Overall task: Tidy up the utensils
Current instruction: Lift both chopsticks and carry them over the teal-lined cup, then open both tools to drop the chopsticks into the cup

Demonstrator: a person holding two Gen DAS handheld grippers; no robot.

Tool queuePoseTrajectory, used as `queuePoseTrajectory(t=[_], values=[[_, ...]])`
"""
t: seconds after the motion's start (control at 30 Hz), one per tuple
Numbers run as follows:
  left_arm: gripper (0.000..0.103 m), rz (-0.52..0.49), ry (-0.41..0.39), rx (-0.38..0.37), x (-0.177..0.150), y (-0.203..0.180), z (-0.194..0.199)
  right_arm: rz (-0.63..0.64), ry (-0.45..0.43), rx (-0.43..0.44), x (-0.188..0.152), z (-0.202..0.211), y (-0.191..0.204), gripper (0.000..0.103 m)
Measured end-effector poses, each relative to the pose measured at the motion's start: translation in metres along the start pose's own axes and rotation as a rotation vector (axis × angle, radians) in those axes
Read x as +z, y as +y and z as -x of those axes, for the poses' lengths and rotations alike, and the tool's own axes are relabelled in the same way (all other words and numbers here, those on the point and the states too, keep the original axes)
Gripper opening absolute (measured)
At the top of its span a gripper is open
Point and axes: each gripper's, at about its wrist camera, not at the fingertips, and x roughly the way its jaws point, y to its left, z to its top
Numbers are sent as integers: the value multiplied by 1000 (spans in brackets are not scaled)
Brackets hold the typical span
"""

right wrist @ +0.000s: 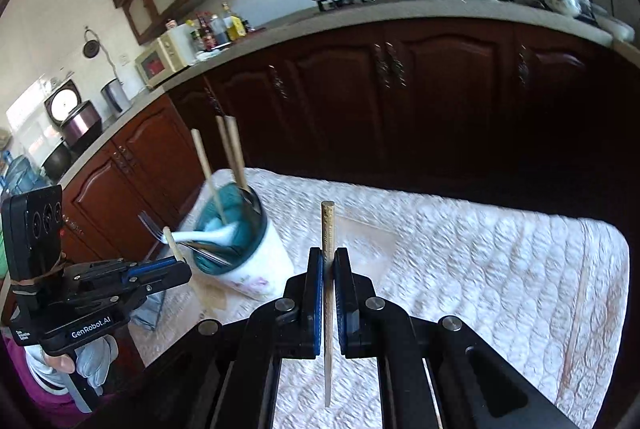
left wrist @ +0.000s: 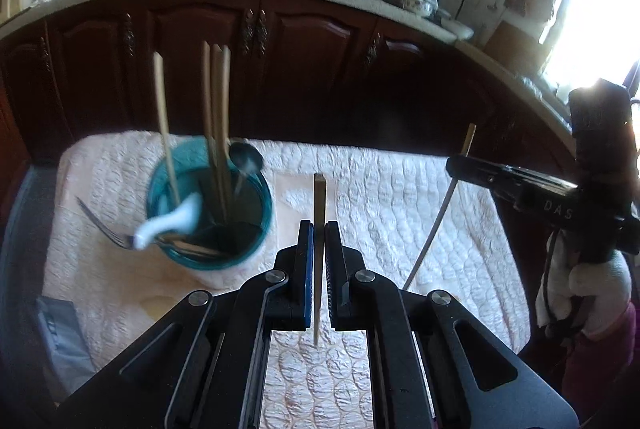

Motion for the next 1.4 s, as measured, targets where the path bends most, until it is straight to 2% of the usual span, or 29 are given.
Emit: queuePoseTrajectory(t=[0.3,0.57,0.73,1.03,1.4], values=[[4,56,-117,16,44,31,61,86,-66,50,39,11,41,5],[4,46,-204,67,75,49,89,141,-140,112,79,18,79,5],[4,43,-212,94,80,57,84,162,-148,129,97,2,98,5],[4,47,-179,130,76,66,62,154,-107,143,112,-44,112,5],[4,38,-154,169,66,65,33,145,-62,115,98,-81,112,5]])
